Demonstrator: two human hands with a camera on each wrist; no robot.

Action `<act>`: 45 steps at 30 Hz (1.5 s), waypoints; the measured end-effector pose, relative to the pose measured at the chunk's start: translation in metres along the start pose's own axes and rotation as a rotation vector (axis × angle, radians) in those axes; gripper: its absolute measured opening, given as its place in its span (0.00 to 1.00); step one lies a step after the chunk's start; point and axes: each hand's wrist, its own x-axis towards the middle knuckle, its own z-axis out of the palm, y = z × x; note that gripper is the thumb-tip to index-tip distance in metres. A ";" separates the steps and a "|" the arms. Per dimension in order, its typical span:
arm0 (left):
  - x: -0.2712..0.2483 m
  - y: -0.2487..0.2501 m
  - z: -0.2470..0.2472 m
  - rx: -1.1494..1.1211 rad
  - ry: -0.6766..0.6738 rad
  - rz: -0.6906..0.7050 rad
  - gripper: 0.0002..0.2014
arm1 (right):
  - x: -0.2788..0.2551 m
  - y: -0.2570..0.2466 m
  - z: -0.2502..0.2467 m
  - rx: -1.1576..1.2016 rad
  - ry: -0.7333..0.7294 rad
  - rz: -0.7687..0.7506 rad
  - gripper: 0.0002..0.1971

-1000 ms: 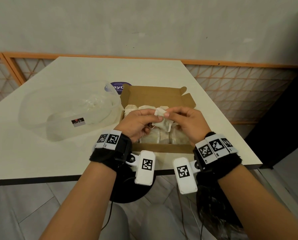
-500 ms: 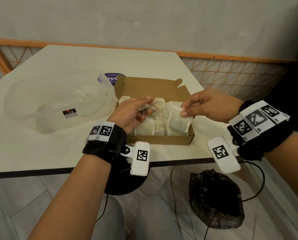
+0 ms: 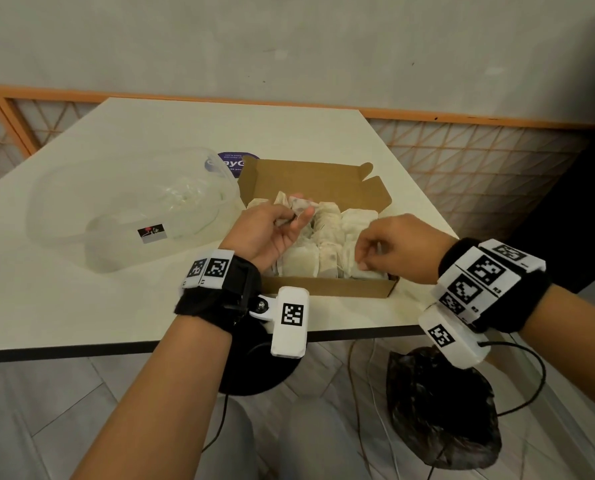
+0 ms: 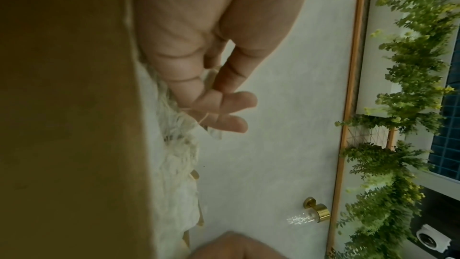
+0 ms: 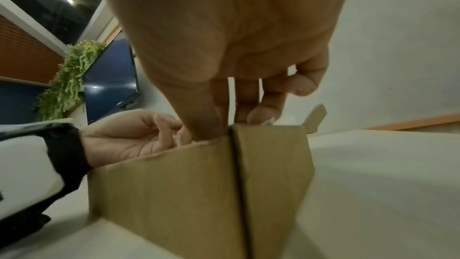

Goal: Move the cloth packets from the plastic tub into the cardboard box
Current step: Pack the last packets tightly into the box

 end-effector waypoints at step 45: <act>0.004 -0.007 -0.007 0.326 0.115 0.201 0.06 | 0.022 -0.016 0.002 0.838 -0.157 0.338 0.10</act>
